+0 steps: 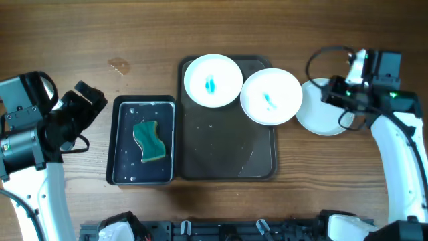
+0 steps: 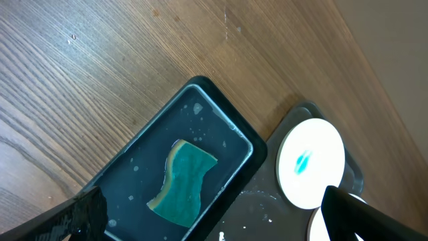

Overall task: Clean dirty plates on tray and stack at the side
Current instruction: 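Grip the right plate rim with the right gripper, pull it down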

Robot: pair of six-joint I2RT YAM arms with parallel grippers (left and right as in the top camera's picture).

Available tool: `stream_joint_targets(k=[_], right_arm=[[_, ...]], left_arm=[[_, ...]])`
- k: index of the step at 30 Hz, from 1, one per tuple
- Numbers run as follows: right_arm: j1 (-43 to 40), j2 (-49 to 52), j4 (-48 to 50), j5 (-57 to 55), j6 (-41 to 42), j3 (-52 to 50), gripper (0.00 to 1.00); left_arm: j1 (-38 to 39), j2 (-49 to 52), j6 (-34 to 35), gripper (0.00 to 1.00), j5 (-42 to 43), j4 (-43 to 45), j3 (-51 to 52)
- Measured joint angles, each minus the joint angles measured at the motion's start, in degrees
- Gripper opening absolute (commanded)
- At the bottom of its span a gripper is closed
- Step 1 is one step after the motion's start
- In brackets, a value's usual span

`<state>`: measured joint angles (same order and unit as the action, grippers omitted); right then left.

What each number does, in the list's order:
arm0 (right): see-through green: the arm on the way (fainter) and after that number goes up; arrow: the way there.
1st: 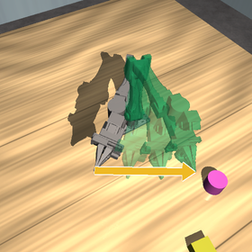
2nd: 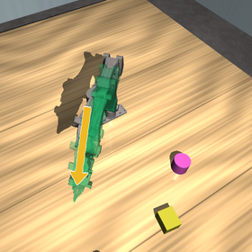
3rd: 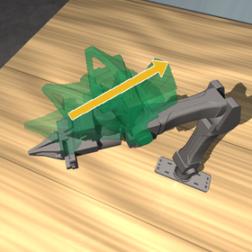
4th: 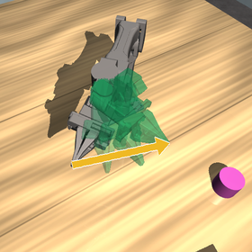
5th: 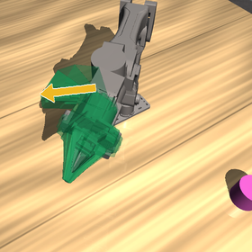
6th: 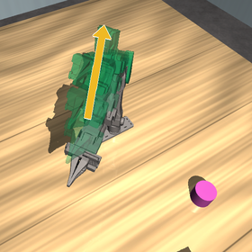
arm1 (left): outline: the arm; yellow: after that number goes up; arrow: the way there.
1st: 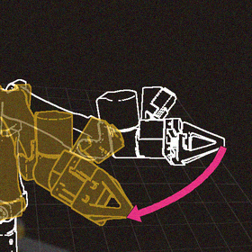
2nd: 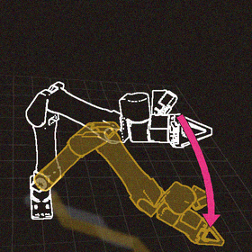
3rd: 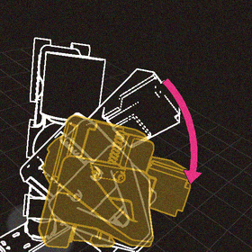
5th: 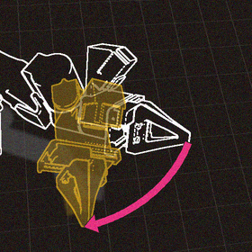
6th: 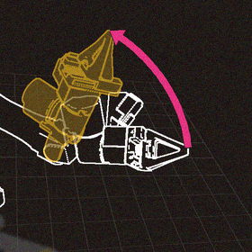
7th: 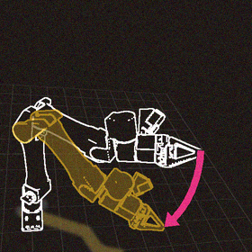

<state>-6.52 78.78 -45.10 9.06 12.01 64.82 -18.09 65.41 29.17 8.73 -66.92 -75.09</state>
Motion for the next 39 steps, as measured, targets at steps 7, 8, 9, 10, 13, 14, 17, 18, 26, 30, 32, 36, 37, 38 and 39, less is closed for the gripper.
stream_joint_targets(k=[7,8,9,10,13,14,17,18,26,30,32,36,37,38,39], right_arm=[[2.91,16.74,11.78,3.13,-4.59,0.22,0.46],[2.91,18.73,12.17,3.61,-4.66,0.20,0.45],[2.95,21.22,12.48,4.09,-4.72,0.15,0.43],[3.02,22.91,12.63,4.55,-4.81,0.11,0.36],[3.13,24.63,12.59,5.64,-5.05,0.04,0.04],[3.13,24.68,12.59,5.90,-4.70,0.04,0.04],[3.13,24.83,11.72,5.57,-3.69,0.04,0.04],[3.13,24.81,10.73,4.90,-3.02,0.04,0.04],[3.96,8.81,-3.63,3.63,-1.60,0.11,0.04],[10.47,1.53,-8.31,4.85,1.51,-0.79,0.04],[16.20,1.90,-6.01,5.27,5.38,-4.87,0.04],[26.25,4.13,3.87,5.51,17.09,-15.19,0.04],[27.76,4.50,5.27,5.51,20.48,-16.65,0.04],[29.00,4.70,6.27,5.46,23.76,-17.75,0.04],[29.75,4.81,7.13,5.44,26.47,-18.34,0.04]], left_arm=[[0.00,-0.02,0.00,1.00,0.04,0.00,0.00],[0.00,0.00,0.00,1.00,0.04,-0.02,0.00],[0.02,0.00,0.00,1.00,0.13,0.00,0.00],[0.00,0.00,0.00,1.00,0.15,-0.02,0.00],[0.00,0.00,0.00,1.00,0.15,0.00,0.00],[0.00,0.00,0.00,1.00,0.15,0.00,0.00],[0.00,0.00,0.00,1.00,0.15,0.00,0.00],[0.00,0.00,0.00,1.00,0.15,0.00,0.00],[0.00,0.00,0.00,1.00,0.15,0.00,0.00],[0.00,0.00,0.00,1.00,0.15,0.00,0.00],[0.02,0.00,0.00,1.00,0.17,0.00,0.00],[0.00,0.00,0.00,1.00,0.15,0.00,0.00],[0.00,0.00,0.00,1.00,0.15,0.00,0.00],[0.02,0.00,0.00,1.00,0.15,0.00,0.00],[0.00,0.00,0.00,1.00,0.17,0.02,0.00]])
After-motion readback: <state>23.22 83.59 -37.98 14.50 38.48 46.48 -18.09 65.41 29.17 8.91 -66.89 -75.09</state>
